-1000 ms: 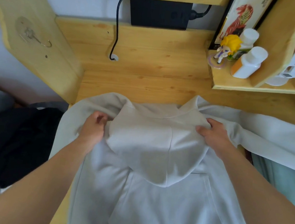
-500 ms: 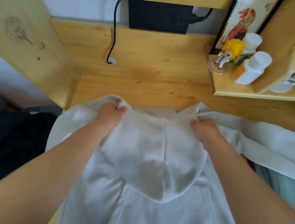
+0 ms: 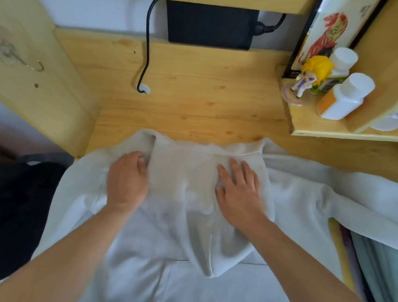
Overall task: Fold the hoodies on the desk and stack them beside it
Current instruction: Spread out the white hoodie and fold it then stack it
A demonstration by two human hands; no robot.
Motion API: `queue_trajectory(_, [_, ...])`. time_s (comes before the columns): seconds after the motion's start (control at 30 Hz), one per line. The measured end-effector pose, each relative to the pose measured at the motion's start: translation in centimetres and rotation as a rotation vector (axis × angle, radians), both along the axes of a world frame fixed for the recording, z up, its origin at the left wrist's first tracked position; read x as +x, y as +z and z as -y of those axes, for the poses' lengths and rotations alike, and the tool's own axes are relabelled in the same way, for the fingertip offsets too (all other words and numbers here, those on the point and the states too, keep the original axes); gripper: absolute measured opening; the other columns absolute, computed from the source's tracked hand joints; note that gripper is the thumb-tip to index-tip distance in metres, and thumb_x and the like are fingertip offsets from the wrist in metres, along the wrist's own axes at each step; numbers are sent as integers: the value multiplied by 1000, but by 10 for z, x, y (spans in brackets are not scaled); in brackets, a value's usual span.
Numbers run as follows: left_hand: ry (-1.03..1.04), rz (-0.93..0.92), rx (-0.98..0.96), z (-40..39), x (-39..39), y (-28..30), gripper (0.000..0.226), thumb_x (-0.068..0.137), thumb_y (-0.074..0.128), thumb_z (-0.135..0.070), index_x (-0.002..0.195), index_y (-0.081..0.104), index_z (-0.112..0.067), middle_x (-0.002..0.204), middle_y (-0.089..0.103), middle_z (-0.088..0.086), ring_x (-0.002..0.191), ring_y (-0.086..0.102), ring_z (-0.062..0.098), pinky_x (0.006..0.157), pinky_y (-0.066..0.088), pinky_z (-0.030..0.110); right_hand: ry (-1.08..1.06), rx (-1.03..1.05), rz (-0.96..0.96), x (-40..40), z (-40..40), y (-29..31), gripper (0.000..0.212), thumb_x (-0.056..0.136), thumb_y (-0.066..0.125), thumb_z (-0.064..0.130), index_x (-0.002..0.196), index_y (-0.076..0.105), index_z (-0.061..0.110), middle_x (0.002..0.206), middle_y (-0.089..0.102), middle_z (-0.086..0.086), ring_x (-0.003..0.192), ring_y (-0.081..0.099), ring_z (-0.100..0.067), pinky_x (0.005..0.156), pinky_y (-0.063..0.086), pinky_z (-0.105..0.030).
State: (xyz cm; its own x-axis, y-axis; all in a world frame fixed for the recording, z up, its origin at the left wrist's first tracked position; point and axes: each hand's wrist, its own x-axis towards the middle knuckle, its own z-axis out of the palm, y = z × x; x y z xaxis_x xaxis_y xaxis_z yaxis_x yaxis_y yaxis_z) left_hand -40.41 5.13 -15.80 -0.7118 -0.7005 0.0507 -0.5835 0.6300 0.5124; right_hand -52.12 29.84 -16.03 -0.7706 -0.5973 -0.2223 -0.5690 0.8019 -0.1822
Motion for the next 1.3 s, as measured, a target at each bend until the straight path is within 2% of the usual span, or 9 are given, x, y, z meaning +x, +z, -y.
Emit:
queue_trajectory(0.17, [-295, 345, -88, 30, 24, -12, 57, 95, 28, -38, 122, 70, -8, 139, 59, 19, 129, 54, 38, 105, 43, 47, -15, 93, 182, -18, 10, 0, 61, 104, 22, 54, 160, 13, 33, 170, -5, 1, 155, -5, -25, 124, -1, -48])
queue_trajectory(0.37, [-340, 479, -261, 41, -11, 11, 39, 104, 39, -36, 114, 73, -20, 129, 65, 3, 117, 57, 33, 93, 48, 41, -342, -233, -49, -27, -17, 13, 41, 100, 53, 26, 138, 56, 12, 155, 39, -16, 137, 38, -40, 115, 29, -46])
queue_trajectory(0.53, [-626, 453, -90, 55, -50, -9, 41, 107, 35, -38, 143, 54, -28, 156, 44, -3, 144, 36, 24, 110, 40, 45, -272, -1, 207, -54, -32, 1, 58, 105, 32, 48, 160, 21, 30, 169, 7, -3, 154, 8, -27, 124, 9, -40])
queue_trajectory(0.63, [-550, 594, -105, 71, -70, -24, 57, 105, 23, -53, 159, 17, -36, 169, 13, -7, 157, 6, 18, 121, 25, 52, -256, 154, 154, -70, -21, -9, 64, 102, 21, 61, 160, 1, 41, 169, -7, 2, 155, -6, -29, 123, 1, -48])
queue_trajectory(0.73, [-489, 646, -89, 62, -83, -22, 60, 105, 23, -54, 161, 12, -34, 171, 3, 1, 157, 0, 26, 124, 14, 56, -299, 74, 106, -73, -12, -9, 63, 103, 24, 58, 160, 8, 37, 169, -1, -3, 154, -1, -31, 124, 4, -50])
queue_trajectory(0.93, [-141, -130, -72, -32, 62, 18, 36, 92, 59, -5, 127, 64, -10, 131, 58, 16, 125, 49, 36, 107, 39, 46, -278, -500, -301, 49, -85, 8, 31, 97, 53, 20, 123, 61, 4, 131, 53, -17, 120, 47, -38, 105, 35, -42])
queue_trajectory(1.03, [31, 43, -30, -73, 164, 21, 30, 89, 69, -8, 119, 66, -11, 113, 62, 14, 110, 51, 35, 97, 40, 47, -303, -383, -294, 99, -140, 3, 22, 91, 51, 18, 105, 61, 4, 108, 54, -14, 96, 51, -38, 86, 40, -44])
queue_trajectory(1.17, [369, 459, 173, -99, 261, 9, 47, 93, 63, -32, 134, 55, -12, 129, 55, 21, 117, 49, 42, 97, 43, 53, -236, -348, -134, 139, -182, 8, 9, 89, 65, 6, 98, 62, 6, 99, 50, -7, 82, 56, -35, 68, 45, -37])
queue_trajectory(1.3, [601, 487, 324, -129, 301, 9, 42, 97, 62, -37, 123, 55, -4, 117, 56, 21, 99, 55, 39, 84, 45, 48, -170, -334, 232, 183, -149, 20, 25, 88, 74, 14, 110, 63, 15, 107, 56, -1, 73, 64, -19, 63, 54, -32])
